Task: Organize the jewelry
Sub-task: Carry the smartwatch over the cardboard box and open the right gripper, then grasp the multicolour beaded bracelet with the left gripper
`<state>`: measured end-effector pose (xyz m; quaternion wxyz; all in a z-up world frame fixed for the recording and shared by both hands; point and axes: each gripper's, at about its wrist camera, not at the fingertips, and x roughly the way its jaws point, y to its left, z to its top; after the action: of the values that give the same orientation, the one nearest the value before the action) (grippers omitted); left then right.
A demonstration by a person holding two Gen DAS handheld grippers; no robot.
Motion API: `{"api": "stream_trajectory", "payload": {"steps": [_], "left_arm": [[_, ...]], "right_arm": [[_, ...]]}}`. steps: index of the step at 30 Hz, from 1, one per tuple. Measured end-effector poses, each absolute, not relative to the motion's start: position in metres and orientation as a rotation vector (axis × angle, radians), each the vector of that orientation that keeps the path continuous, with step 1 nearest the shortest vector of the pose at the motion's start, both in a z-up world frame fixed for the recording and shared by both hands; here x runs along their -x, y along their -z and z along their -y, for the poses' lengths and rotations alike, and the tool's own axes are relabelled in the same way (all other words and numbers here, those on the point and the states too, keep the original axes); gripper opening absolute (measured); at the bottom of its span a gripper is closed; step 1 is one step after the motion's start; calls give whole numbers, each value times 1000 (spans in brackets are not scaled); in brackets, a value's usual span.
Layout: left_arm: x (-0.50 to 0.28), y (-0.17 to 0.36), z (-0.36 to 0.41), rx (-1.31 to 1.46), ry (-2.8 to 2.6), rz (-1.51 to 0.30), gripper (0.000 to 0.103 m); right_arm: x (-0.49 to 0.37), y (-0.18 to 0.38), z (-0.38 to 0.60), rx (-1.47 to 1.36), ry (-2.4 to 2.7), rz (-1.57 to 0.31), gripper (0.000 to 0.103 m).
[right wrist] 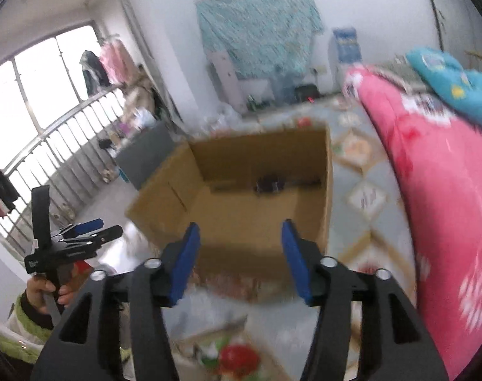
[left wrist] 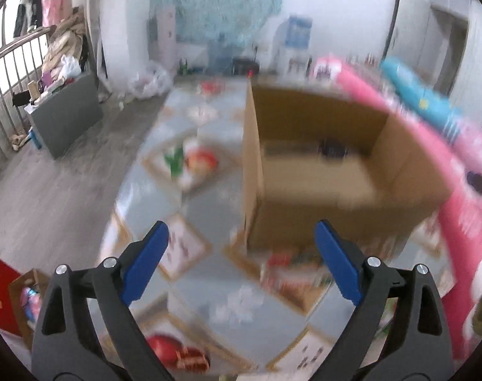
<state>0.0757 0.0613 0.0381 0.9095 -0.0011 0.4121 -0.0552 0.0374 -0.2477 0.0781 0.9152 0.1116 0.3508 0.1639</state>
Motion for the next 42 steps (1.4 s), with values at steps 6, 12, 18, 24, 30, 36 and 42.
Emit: {"api": "stream_trajectory", "payload": {"steps": [6,12,18,24,30,36,42], "left_arm": [[-78,24,-30,-121,77,-929,90],[-84,46,-27,-142,46,-908,92],[-68,51,-44,-68,117,-957,95],[-47,52,-56,-94,137,-960,95],[-43,52,-61,-98,149,-988,95],[-34,52,-62,-115,175,-975,95],[-26,48,-64,-116,180,-971,95]], "right_arm": [[-15,-11,217,-205,-280,-908,56],[-3,9,204,-163,-282,-958,63],[-6,1,194,-83,-256,-919,75],[-12,-10,184,33,-213,-831,97],[-15,-29,178,127,-160,-744,97],[-11,-32,176,15,-337,-731,97],[-24,-7,158,-101,-449,-870,94]]}}
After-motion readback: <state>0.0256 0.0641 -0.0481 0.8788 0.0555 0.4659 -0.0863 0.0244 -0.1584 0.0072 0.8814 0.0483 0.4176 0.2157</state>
